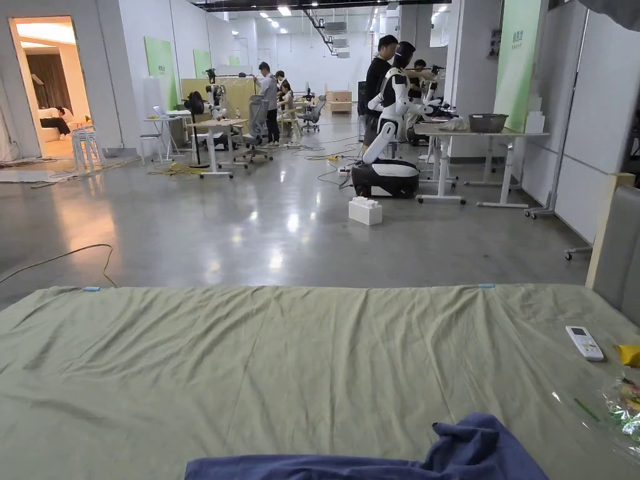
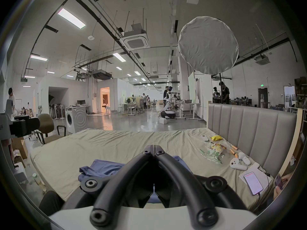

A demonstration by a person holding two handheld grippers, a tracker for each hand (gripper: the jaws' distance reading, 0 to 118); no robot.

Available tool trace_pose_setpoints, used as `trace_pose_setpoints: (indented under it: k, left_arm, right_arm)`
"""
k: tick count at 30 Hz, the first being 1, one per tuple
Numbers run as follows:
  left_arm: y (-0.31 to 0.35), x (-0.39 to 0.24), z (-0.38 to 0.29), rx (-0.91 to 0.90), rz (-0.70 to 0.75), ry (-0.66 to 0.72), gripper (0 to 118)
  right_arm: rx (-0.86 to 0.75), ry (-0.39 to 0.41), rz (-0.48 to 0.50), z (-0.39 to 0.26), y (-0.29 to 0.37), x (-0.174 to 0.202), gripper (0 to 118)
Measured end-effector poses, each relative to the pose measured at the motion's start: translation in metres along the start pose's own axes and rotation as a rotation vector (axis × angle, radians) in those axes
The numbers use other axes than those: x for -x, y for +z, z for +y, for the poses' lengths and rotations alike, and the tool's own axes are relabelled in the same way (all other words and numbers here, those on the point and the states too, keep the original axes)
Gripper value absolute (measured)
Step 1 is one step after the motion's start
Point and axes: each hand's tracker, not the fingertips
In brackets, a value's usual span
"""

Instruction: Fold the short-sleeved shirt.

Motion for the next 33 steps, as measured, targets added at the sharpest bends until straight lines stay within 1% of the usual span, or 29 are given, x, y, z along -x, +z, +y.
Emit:
trace_pose_setpoints:
  k: [1, 2, 4, 6, 8, 9, 10, 11, 12, 13, 15, 16, 17, 19, 22, 24, 27, 29, 30, 31, 32, 33]
  left_arm:
    - [-0.001, 0.002, 0.001, 0.007, -0.006, 0.006, 2]
    - [-0.002, 0.002, 0.000, 0.016, -0.006, 0.012, 2]
    - [-0.004, 0.003, -0.001, 0.019, -0.011, 0.008, 2]
    - [-0.008, 0.005, -0.002, 0.029, -0.003, 0.006, 2]
    - [-0.012, 0.008, -0.005, 0.040, 0.081, 0.012, 3]
    - [-0.014, 0.011, -0.007, 0.048, 0.090, 0.017, 10]
    - [-0.016, 0.015, -0.010, 0.058, 0.078, 0.028, 20]
    - [-0.020, 0.021, -0.015, 0.077, 0.073, 0.046, 32]
    - [-0.023, 0.023, -0.020, 0.096, 0.069, 0.060, 32]
    - [-0.028, 0.026, -0.026, 0.132, 0.070, 0.083, 36]
    - [-0.038, 0.030, -0.042, 0.201, 0.061, 0.110, 61]
    - [-0.047, 0.032, -0.055, 0.242, 0.056, 0.119, 71]
    - [-0.056, 0.033, -0.067, 0.272, 0.056, 0.128, 76]
    - [-0.082, 0.039, -0.093, 0.372, 0.064, 0.154, 76]
    - [-0.127, 0.048, -0.141, 0.557, -0.022, 0.226, 77]
    - [-0.157, 0.056, -0.171, 0.645, -0.009, 0.273, 77]
    - [-0.193, 0.063, -0.206, 0.748, 0.053, 0.232, 77]
    - [-0.208, 0.066, -0.222, 0.769, 0.078, 0.176, 76]
    - [-0.215, 0.068, -0.229, 0.781, 0.089, 0.169, 75]
    - [-0.220, 0.069, -0.236, 0.817, 0.116, 0.168, 72]
    - [-0.221, 0.069, -0.239, 0.830, 0.125, 0.190, 63]
    - [-0.223, 0.069, -0.242, 0.837, 0.117, 0.216, 50]
  right_arm:
    - [0.020, -0.028, -0.004, -0.002, -0.002, -0.001, 0]
    - [0.007, -0.017, -0.003, -0.001, -0.002, -0.001, 0]
    - [0.020, -0.036, 0.000, -0.002, -0.005, -0.002, 0]
    - [0.020, -0.032, 0.001, -0.003, -0.006, -0.002, 0]
    - [0.033, -0.036, 0.010, -0.005, -0.009, -0.003, 0]
    - [0.038, -0.039, 0.013, -0.007, -0.009, -0.004, 0]
    - [0.047, -0.043, 0.018, -0.009, -0.010, -0.005, 0]
    - [0.066, -0.051, 0.023, -0.011, -0.011, -0.005, 0]
    - [0.077, -0.057, 0.024, -0.014, -0.012, -0.006, 0]
    - [0.094, -0.065, 0.029, -0.018, -0.013, -0.007, 0]
    - [0.159, -0.108, 0.035, -0.028, -0.016, -0.009, 0]
    - [0.131, -0.082, 0.027, -0.030, -0.016, -0.009, 0]
    - [0.150, -0.092, 0.029, -0.032, -0.017, -0.011, 0]
    - [0.172, -0.095, 0.029, -0.037, -0.019, -0.012, 0]
    - [0.207, -0.108, 0.030, -0.044, -0.024, -0.016, 0]
    - [0.229, -0.116, 0.026, -0.050, -0.025, -0.020, 0]
    - [0.255, -0.119, 0.012, -0.057, -0.026, -0.025, 0]
    - [0.277, -0.127, 0.001, -0.062, -0.028, -0.030, 0]
    - [0.288, -0.131, -0.007, -0.065, -0.029, -0.032, 0]
    - [0.297, -0.133, -0.017, -0.066, -0.030, -0.033, 0]
    - [0.302, -0.135, -0.025, -0.068, -0.030, -0.034, 0]
    - [0.306, -0.137, -0.031, -0.069, -0.031, -0.036, 0]
